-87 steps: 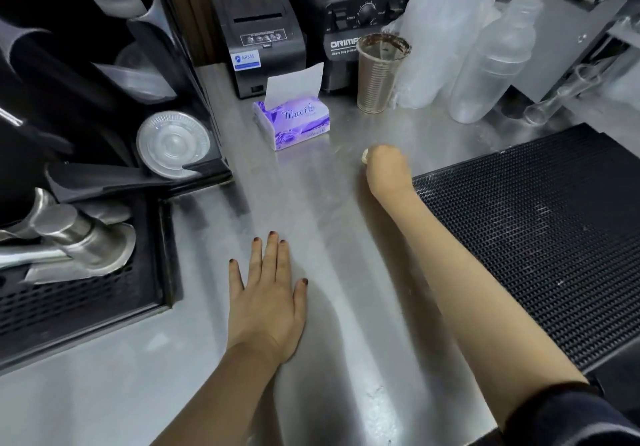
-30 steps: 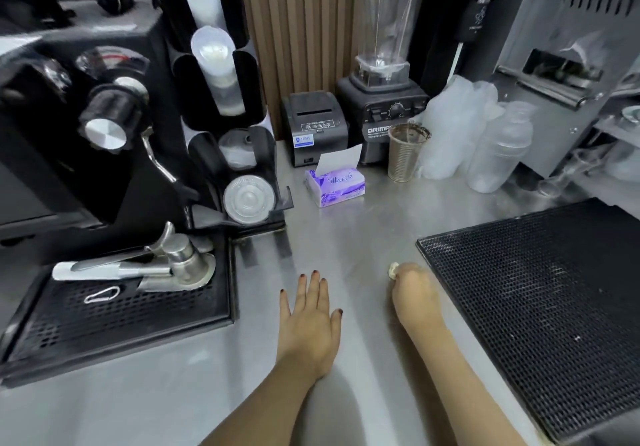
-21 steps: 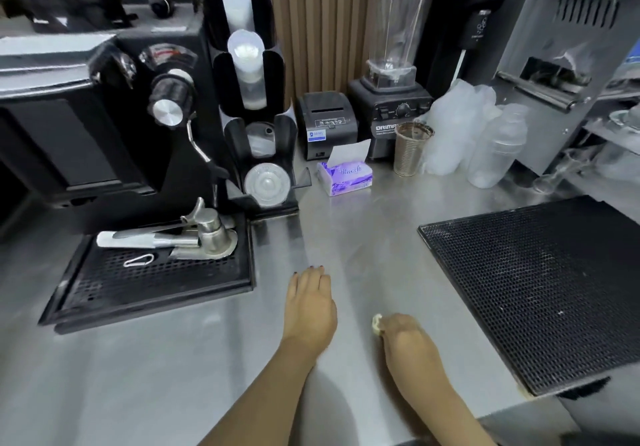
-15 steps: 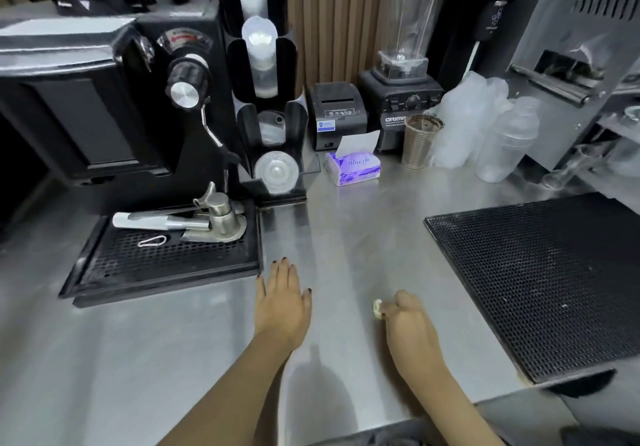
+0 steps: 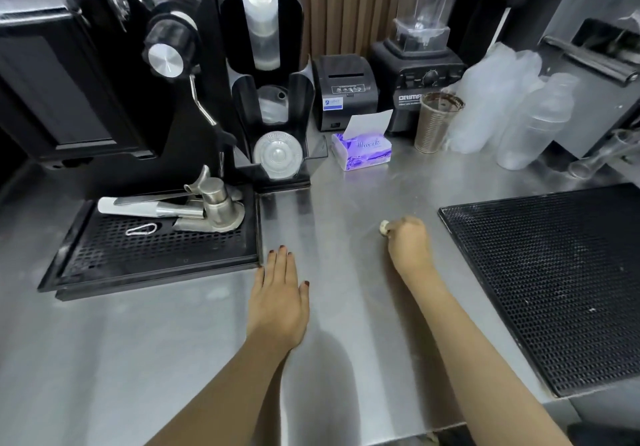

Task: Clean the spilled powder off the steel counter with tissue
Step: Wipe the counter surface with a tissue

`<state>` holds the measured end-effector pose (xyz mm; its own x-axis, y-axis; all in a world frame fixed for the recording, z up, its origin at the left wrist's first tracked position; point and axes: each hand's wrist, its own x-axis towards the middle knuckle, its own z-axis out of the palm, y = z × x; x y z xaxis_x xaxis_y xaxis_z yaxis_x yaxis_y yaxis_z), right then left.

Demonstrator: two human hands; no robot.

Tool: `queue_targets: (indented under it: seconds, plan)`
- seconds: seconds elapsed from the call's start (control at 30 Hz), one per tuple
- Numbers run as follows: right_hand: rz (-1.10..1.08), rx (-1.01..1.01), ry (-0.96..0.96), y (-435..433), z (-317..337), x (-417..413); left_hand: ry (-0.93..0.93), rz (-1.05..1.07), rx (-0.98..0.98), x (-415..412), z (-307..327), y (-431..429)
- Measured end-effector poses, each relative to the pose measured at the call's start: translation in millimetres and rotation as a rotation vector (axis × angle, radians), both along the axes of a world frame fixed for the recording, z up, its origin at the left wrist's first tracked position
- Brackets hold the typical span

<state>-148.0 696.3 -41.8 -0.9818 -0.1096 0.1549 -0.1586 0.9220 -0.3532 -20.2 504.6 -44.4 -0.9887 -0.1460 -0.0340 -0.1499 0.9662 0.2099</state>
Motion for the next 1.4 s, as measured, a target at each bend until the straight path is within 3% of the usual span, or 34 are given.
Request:
queue_targets:
  seconds: [0.1, 0.23, 0.3, 0.43, 0.5, 0.63, 0.7, 0.87, 0.93, 1.07, 1.13, 1.17, 1.3, 1.4]
  plan:
    - [-0.032, -0.051, -0.057, -7.6, 11.6, -4.2, -0.001, -0.005, 0.028, -0.1, 1.6, -0.5]
    - [0.312, -0.081, -0.034, -26.4, 2.6, 95.2, -0.004, -0.01, 0.02, 0.4, 1.0, -0.1]
    - [0.385, -0.082, 0.002, -14.3, 3.5, 89.8, -0.01, -0.012, 0.016, -0.4, 0.7, 0.0]
    - [0.039, 0.039, -0.056, 2.4, 15.2, 2.5, -0.012, -0.002, 0.012, -2.1, 0.3, -0.1]
    - [0.026, -0.022, -0.015, -8.6, 13.7, -6.2, -0.02, 0.001, 0.02, -3.2, 0.6, -0.2]
    - [0.408, -0.085, 0.057, -34.6, -5.0, 81.0, -0.015, 0.0, 0.026, -3.0, 1.8, 0.1]
    - [0.483, -0.065, 0.048, -27.1, -2.9, 87.8, -0.028, 0.002, 0.018, -3.1, 2.4, 0.6]
    - [0.051, -0.089, 0.132, 2.7, 4.1, -50.3, -0.04, 0.003, 0.019, -2.5, 5.0, 1.2]
    - [-0.01, -0.112, 0.154, -3.8, 6.3, -66.6, -0.043, 0.002, 0.005, -2.2, 3.9, 1.5]
    - [0.441, -0.045, 0.099, -48.3, -13.8, 7.4, -0.047, -0.001, 0.014, -2.1, 1.3, 1.1]
    - [0.567, -0.054, 0.102, -44.6, -15.4, 13.4, -0.042, 0.004, 0.034, -3.8, 1.4, 0.7]
    - [0.527, -0.058, 0.101, -36.5, -11.9, -5.2, -0.046, 0.0, 0.028, -3.6, 1.4, 0.9]
    - [-0.076, 0.056, 0.073, 3.8, 14.0, -124.2, -0.064, 0.003, 0.029, -2.6, 2.0, 1.4]
    - [-0.174, 0.003, -0.011, -12.4, 20.1, -143.8, -0.068, -0.001, 0.032, -4.2, 2.7, 0.6]
